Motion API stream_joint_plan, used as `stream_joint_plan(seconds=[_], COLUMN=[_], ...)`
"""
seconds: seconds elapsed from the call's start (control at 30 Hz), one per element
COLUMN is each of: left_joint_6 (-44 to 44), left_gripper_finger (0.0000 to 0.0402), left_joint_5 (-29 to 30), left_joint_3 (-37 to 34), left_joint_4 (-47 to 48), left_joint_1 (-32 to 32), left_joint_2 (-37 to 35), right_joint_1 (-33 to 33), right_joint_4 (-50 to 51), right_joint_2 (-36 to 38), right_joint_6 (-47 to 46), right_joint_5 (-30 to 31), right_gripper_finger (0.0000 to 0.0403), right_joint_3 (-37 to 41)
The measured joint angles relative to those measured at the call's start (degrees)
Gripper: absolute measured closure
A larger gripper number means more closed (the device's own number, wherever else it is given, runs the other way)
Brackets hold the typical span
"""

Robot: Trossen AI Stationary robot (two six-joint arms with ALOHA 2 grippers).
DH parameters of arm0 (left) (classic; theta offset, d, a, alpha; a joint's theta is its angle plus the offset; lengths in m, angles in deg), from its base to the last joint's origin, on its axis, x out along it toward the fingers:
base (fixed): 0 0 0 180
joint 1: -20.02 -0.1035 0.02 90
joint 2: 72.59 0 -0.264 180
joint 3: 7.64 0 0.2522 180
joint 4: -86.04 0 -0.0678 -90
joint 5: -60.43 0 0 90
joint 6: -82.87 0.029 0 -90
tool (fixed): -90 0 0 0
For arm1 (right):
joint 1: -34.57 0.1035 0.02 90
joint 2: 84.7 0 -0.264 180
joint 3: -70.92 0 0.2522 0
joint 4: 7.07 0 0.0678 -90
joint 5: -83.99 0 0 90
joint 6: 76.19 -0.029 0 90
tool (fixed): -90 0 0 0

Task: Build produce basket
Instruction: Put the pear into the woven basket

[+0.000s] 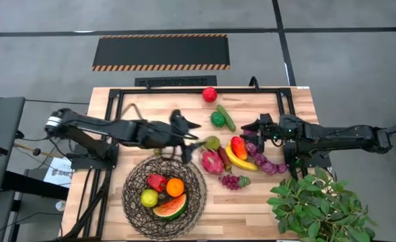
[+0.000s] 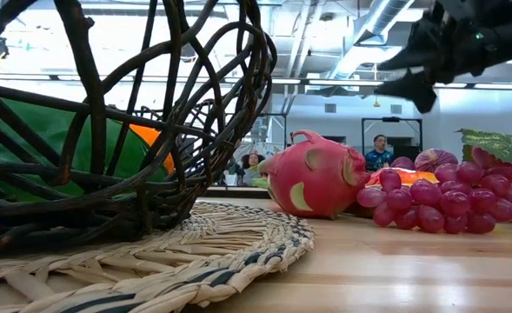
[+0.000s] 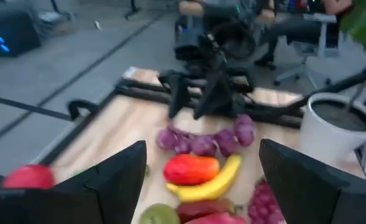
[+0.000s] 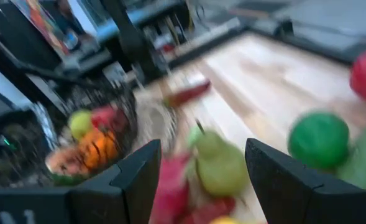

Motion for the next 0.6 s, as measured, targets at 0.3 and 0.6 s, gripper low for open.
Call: stream_joint_plan(seconds=[0.3, 0.6], left_joint_6=[-3.4, -7.1], left_gripper_finger=[0.0104, 0.0104], left_joint_5=[8.2, 8.9], left_joint_3=[-2.8, -25.1], left_joint_4=[11.5, -11.4], left_joint_1=[1.9, 1.4], left_joint_2=[-13.2, -17.3], right_joint_1=[-0.1, -0.1], right_joint_4=[-7.8, -7.3], right_joint_2=[0.0, 0.0], right_joint_6=[1.5, 1.4], right_joint_5=[-0.3, -0.3], right_gripper_finger=[0.0148, 0.0148], right_joint_3=[0.0, 0.0])
